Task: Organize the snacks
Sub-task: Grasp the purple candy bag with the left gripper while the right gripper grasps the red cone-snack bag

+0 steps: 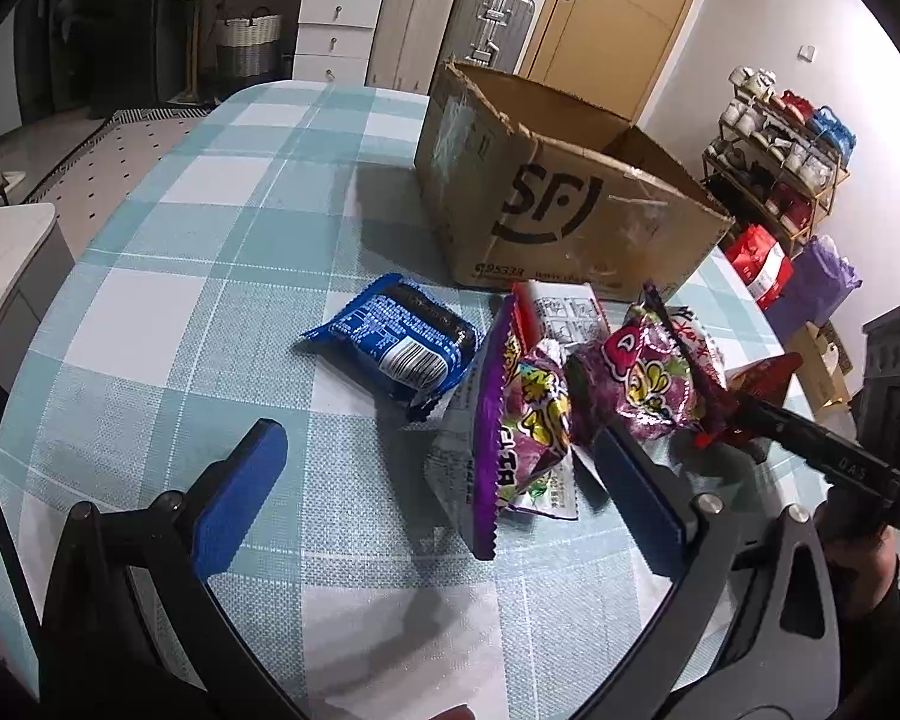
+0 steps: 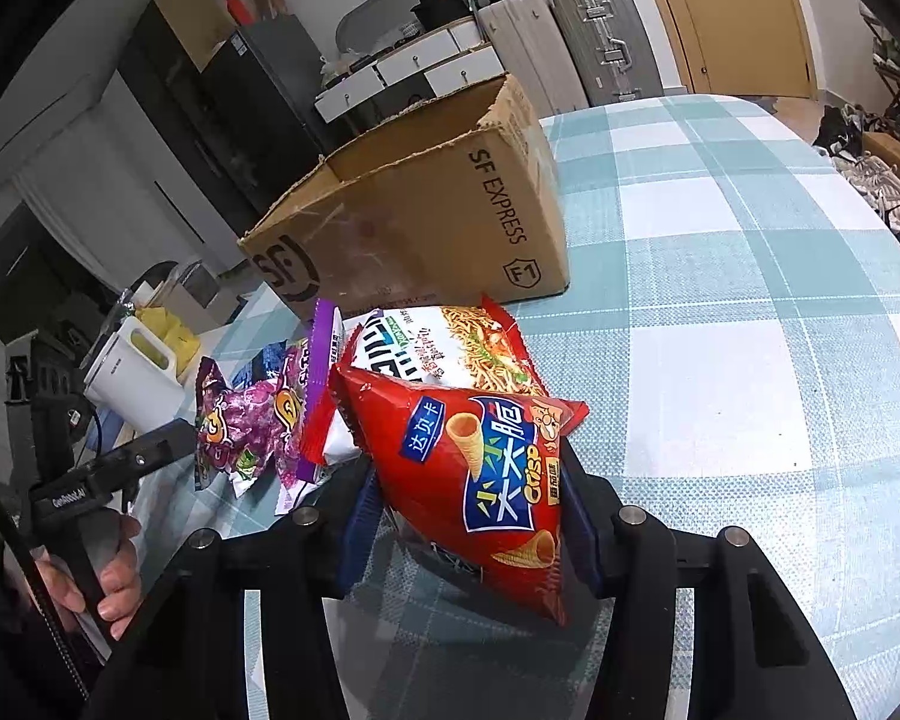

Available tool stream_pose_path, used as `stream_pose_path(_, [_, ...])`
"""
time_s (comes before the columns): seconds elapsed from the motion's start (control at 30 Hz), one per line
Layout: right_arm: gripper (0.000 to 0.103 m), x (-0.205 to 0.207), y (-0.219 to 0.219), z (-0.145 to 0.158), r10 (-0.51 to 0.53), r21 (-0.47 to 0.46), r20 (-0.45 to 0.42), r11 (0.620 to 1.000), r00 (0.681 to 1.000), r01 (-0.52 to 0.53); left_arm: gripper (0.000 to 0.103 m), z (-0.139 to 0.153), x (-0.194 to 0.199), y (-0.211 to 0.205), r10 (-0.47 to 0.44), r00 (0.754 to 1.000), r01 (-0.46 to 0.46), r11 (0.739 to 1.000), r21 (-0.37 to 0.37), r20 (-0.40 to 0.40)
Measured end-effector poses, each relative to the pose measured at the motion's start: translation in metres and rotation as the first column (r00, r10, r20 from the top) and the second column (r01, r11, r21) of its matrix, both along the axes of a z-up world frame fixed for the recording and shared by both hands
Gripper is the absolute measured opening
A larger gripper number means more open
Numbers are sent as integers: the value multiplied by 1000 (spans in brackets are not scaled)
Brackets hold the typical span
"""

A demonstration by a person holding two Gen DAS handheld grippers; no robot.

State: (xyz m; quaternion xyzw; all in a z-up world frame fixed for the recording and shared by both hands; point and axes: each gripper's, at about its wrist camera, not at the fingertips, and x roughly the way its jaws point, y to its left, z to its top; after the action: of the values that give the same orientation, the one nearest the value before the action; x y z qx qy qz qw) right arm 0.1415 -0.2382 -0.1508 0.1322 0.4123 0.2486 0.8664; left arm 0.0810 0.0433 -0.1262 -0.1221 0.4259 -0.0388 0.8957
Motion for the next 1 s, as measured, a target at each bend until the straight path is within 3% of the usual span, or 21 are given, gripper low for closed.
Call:
stream_pose_path(0.27, [53, -8, -7, 3, -15, 6, 7, 1000, 1000, 15, 102, -14, 9, -5, -26, 999, 23, 998, -56, -46])
stream_pose_path(0.43, [53, -9, -11, 3, -18, 31, 1, 999, 1000, 18, 99, -15, 14, -12, -29, 999, 27, 999, -44, -41])
stream_pose_path(0.53, [53, -9, -12, 5, -21, 38, 4, 999, 1000, 20, 89, -17, 17, -15, -44, 998, 42, 998, -52, -46])
stream_pose_path(0.7, [53, -12, -14, 5, -22, 49, 8, 999, 1000, 22, 45, -23, 18, -19, -71, 996, 69, 996, -55, -49])
stream_pose_path(1.0, [53, -24, -17, 13, -33, 56, 28, 998, 999, 32, 40, -18, 7, -20, -104, 993, 101, 992, -75, -46])
